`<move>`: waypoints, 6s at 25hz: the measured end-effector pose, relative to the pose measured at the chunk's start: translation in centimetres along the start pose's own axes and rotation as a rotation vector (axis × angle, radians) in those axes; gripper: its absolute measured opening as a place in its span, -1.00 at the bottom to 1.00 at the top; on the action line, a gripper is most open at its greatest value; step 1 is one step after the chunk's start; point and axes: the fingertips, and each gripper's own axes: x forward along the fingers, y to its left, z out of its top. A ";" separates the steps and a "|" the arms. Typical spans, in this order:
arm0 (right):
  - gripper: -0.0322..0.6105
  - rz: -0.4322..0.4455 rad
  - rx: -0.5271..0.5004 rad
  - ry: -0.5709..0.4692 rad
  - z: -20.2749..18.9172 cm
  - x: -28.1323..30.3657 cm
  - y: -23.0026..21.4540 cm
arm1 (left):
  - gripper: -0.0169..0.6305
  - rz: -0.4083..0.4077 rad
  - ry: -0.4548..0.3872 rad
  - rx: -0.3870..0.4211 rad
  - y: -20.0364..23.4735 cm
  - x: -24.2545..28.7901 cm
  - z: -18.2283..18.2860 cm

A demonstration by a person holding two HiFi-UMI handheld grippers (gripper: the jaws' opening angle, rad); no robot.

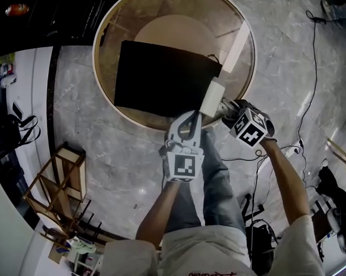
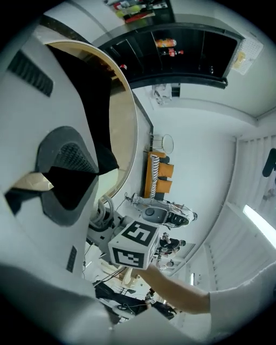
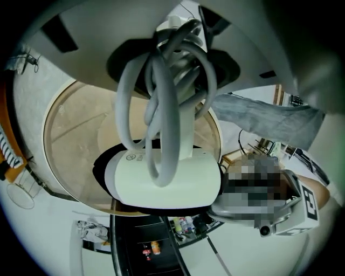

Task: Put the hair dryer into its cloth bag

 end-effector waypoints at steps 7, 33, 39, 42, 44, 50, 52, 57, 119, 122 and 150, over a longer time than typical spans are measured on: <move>-0.16 0.010 -0.080 0.102 1.5 0.7 -0.5 | -0.83 -0.042 0.007 0.040 -0.4 -0.1 -0.3; -0.15 0.031 -0.285 0.189 9.9 3.2 -2.3 | -0.83 -0.205 -0.002 -0.004 -2.0 0.1 -0.2; -0.14 -0.023 -0.341 0.162 10.9 4.2 -3.0 | -0.83 -0.217 0.005 -0.039 -1.4 0.6 -0.9; -0.13 -0.069 -0.383 0.140 11.0 4.5 -3.3 | -0.83 -0.216 0.014 -0.036 -1.2 0.6 -1.7; -0.13 -0.112 -0.407 0.133 11.1 4.6 -3.5 | -0.83 -0.221 0.033 -0.035 -1.2 0.4 -2.2; -0.02 -0.157 -0.434 0.072 11.5 4.5 -3.7 | -0.83 -0.202 0.045 -0.050 -0.6 -0.1 -3.1; 0.06 -0.144 -0.426 0.054 11.7 4.4 -3.9 | -0.83 -0.195 0.052 -0.062 -0.3 -0.1 -3.2; 0.17 -0.072 -0.390 -0.022 11.0 3.2 -4.0 | -0.83 -0.165 0.030 -0.099 0.1 -0.2 -2.0; -0.37 -0.096 -0.548 -0.152 15.9 1.6 -2.0 | -0.83 -0.197 -0.073 -0.112 0.3 -0.7 1.5; -0.36 -0.068 -0.544 -0.190 16.7 2.1 -1.5 | -0.83 -0.218 -0.082 -0.115 0.1 -0.9 1.2; 0.07 -0.114 -0.374 -0.331 14.0 0.0 -4.8 | -0.83 -0.236 -0.010 -0.148 -0.2 1.6 -1.7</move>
